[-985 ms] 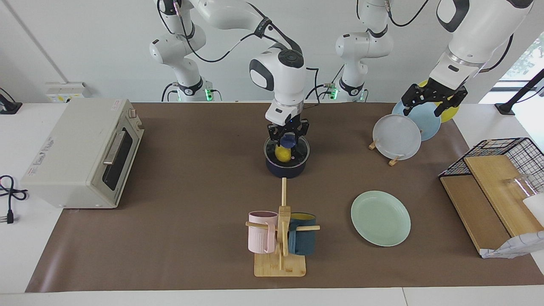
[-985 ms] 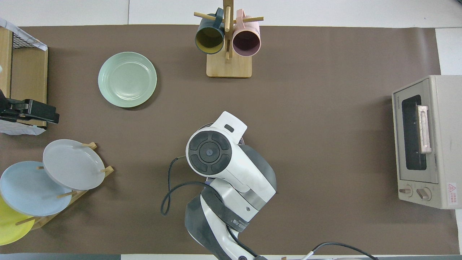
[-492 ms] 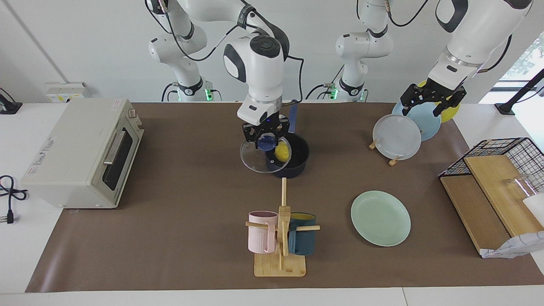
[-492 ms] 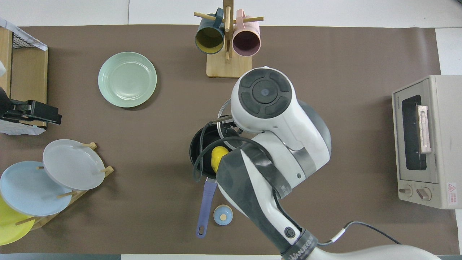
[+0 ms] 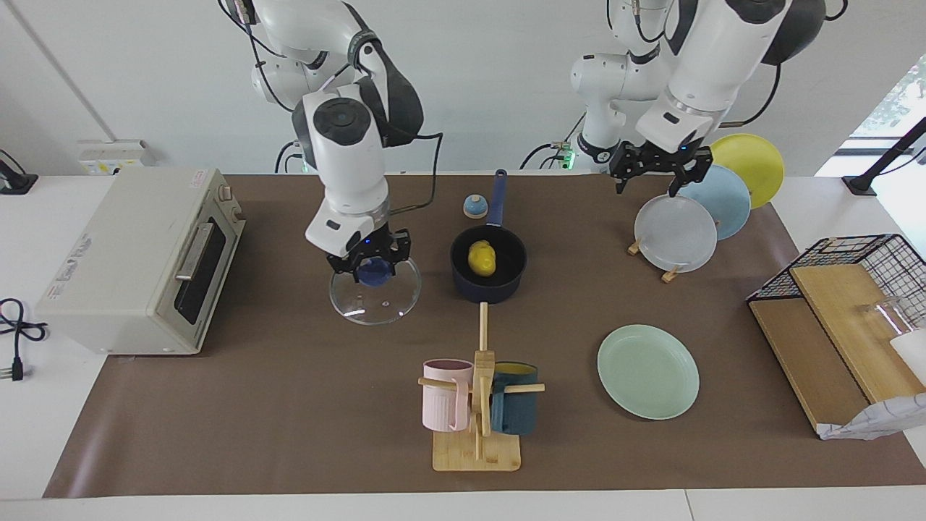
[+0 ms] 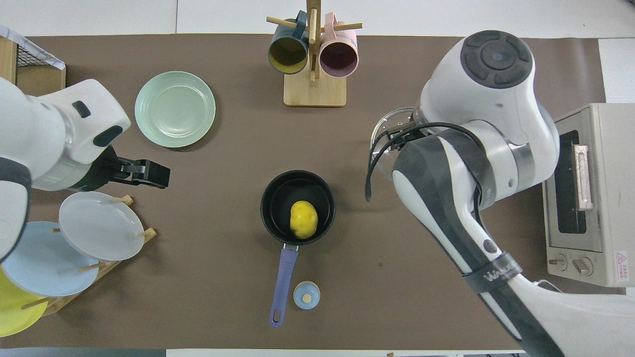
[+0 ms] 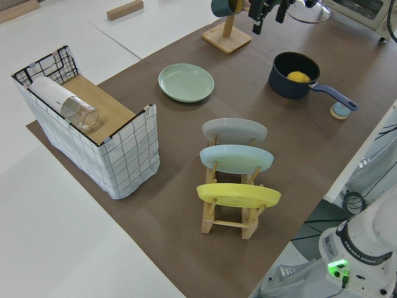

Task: Transfer potato from pot to plate
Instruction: 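Lift the glass lid off the saucepan with the right gripper, then set the lid down near the oven while the left gripper reaches the potato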

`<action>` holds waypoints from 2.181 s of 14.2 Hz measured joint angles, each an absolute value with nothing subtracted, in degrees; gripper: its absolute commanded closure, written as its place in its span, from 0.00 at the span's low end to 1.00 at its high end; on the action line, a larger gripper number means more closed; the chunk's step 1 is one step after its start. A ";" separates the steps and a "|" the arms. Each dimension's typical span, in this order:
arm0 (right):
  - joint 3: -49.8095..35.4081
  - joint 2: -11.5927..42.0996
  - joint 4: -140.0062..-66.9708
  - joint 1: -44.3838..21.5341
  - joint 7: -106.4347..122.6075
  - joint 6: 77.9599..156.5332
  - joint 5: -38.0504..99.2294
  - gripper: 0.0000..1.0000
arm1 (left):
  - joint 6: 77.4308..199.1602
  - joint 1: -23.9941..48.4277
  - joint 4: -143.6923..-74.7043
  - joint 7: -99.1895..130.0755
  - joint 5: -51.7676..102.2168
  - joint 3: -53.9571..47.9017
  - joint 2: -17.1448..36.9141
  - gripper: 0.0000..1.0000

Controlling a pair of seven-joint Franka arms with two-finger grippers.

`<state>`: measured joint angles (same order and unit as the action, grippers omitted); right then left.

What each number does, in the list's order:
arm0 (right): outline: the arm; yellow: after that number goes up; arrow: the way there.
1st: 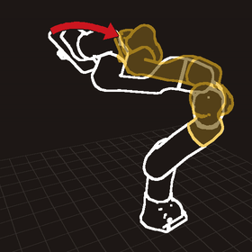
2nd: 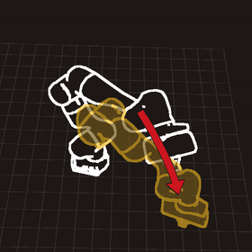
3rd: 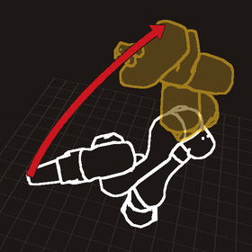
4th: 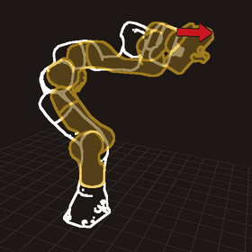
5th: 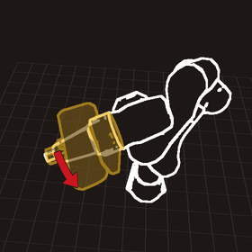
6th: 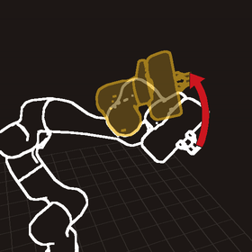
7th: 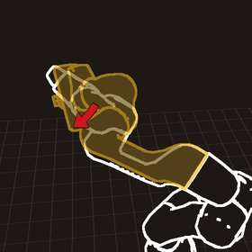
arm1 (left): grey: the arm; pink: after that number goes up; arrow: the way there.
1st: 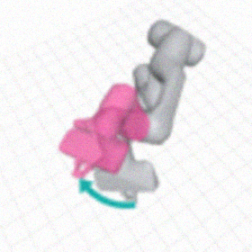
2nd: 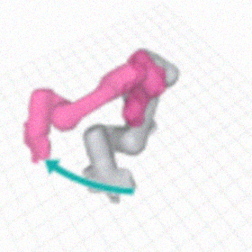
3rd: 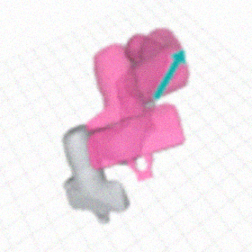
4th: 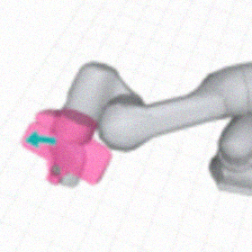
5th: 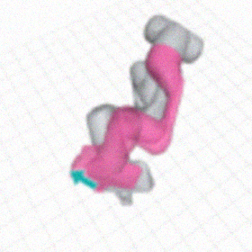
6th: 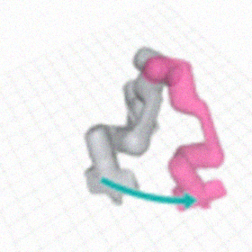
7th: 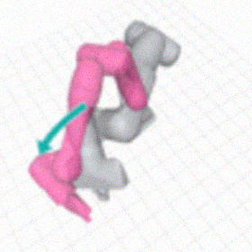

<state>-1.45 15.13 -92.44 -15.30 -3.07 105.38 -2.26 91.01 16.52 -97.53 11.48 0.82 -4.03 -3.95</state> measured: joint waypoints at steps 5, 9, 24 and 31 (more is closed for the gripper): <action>-1.43 12.04 -104.39 -5.37 8.16 115.17 -1.55 0.51 | 102.24 26.45 -104.01 26.02 3.41 -4.26 -4.01 0.00; -1.45 8.43 -118.09 -2.92 10.30 126.79 -0.07 0.47 | 113.53 34.07 -112.14 35.05 3.70 -4.31 -1.73 0.00; -1.67 3.77 -127.20 -2.87 10.30 131.90 0.17 0.00 | 128.90 38.59 -113.73 50.45 3.70 -4.01 13.73 0.00; -1.73 1.84 -107.10 -2.88 5.16 108.59 0.29 0.00 | 128.89 38.61 -114.49 51.06 3.70 -4.01 14.71 0.00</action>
<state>-1.73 1.84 -107.10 -2.88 5.16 108.59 0.29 128.89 38.61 -114.49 51.06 3.70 -4.01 14.71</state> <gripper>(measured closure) 0.000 0.000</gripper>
